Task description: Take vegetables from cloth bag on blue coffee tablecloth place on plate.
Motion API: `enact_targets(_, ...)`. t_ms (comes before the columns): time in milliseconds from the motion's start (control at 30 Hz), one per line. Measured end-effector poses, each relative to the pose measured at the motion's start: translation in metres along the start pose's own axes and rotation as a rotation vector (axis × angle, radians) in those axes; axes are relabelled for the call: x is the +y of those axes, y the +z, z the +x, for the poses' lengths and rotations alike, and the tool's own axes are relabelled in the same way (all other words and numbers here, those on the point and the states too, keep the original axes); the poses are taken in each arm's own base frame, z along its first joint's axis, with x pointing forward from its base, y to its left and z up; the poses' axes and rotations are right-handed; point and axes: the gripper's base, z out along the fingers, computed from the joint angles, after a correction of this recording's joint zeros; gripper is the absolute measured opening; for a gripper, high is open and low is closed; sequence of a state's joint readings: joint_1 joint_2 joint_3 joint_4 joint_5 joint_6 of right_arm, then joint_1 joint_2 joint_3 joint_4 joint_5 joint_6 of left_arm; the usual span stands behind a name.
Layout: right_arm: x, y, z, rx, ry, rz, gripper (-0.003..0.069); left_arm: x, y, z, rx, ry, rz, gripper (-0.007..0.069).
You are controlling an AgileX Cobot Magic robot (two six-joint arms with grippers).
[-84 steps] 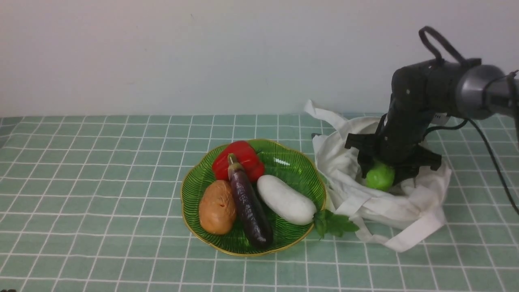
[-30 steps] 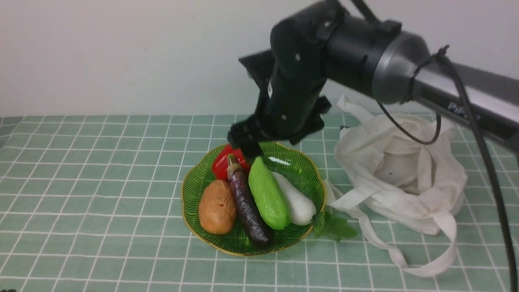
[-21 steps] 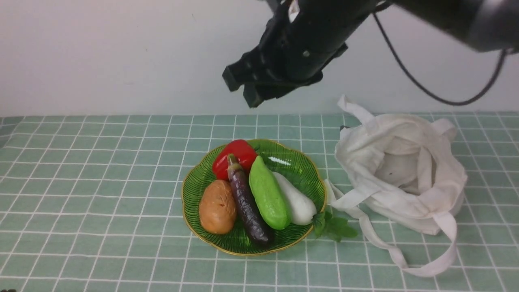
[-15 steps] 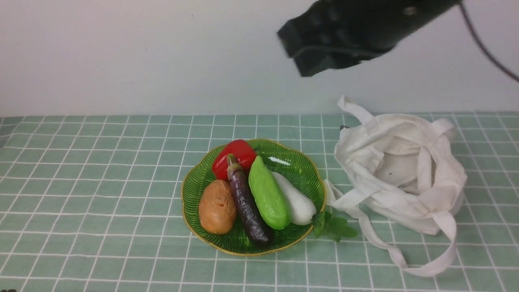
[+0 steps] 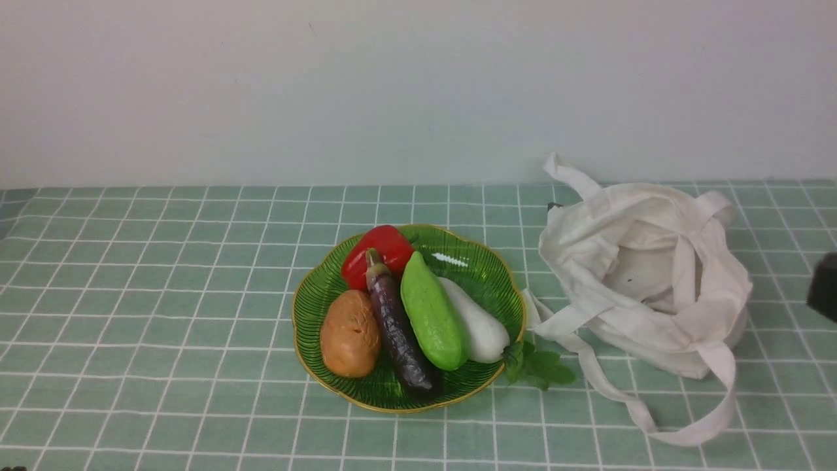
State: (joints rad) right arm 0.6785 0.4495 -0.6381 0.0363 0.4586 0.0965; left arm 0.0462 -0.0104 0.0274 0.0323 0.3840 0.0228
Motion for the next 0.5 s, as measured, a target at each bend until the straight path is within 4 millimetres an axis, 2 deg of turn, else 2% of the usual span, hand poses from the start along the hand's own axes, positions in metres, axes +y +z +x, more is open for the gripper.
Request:
enact_targets(100,-0.005,-0.012,0.037,-0.169,-0.012,-0.013,-0.0014,0.000,0.000,0.000,0.000,0.000,0.000,-0.0008)
enact_targets(167,-0.005,-0.014,0.042,-0.203,-0.023,-0.014,-0.0014,0.000,0.000,0.000,0.000,0.000,0.000,-0.0008)
enact_targets(233,-0.007,-0.014,0.058,-0.228,-0.045,-0.014,-0.0014,0.000,0.000,0.000,0.000,0.000,0.000,-0.0008)
enact_targets(500,-0.009,-0.009,0.079,-0.163,-0.053,-0.007,-0.0014,0.000,0.000,0.000,0.000,0.000,0.000,-0.0008)
